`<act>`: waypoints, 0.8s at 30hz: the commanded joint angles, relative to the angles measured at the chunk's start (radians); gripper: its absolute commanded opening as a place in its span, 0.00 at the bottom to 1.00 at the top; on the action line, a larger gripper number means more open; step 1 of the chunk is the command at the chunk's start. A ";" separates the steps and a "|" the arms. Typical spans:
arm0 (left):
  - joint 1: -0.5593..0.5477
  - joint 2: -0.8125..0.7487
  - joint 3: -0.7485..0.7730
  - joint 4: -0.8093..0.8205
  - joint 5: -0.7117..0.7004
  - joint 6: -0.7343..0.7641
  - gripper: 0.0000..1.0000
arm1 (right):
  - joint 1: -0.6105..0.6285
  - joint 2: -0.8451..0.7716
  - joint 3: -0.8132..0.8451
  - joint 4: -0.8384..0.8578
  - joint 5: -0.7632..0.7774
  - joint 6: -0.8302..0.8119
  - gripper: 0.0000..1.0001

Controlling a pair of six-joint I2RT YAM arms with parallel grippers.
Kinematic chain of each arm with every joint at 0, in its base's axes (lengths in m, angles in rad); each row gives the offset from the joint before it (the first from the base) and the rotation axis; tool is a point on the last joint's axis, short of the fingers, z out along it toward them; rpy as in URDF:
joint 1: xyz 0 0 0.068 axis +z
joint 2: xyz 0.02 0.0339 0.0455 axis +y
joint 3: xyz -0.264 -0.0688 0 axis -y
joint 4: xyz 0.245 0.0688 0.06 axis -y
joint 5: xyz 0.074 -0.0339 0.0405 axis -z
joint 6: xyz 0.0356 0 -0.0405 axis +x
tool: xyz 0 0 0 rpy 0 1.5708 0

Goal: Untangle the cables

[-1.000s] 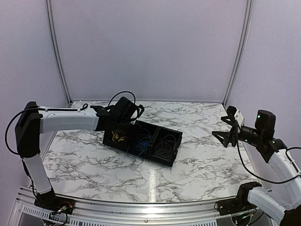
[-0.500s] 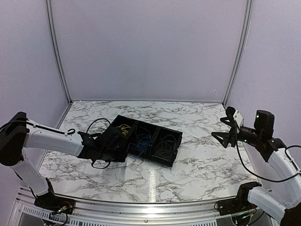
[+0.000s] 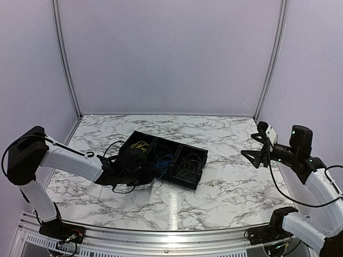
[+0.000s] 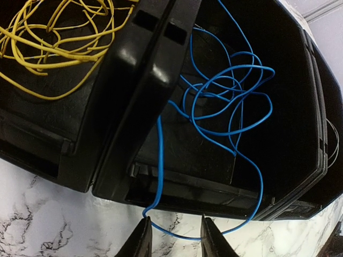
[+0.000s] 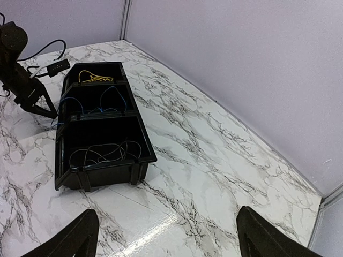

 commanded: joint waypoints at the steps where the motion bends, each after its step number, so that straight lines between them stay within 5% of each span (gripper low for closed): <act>1: 0.007 0.006 0.023 0.029 0.008 -0.022 0.31 | -0.007 -0.001 0.008 -0.015 0.003 -0.009 0.88; 7: -0.006 -0.058 -0.028 0.013 -0.010 -0.054 0.28 | -0.007 0.000 0.008 -0.017 0.003 -0.011 0.88; 16: -0.010 -0.019 -0.040 0.033 -0.028 -0.065 0.40 | -0.006 0.008 0.010 -0.017 0.002 -0.012 0.88; 24: -0.008 0.005 -0.024 0.084 -0.020 -0.041 0.13 | -0.007 0.006 0.008 -0.017 0.007 -0.012 0.88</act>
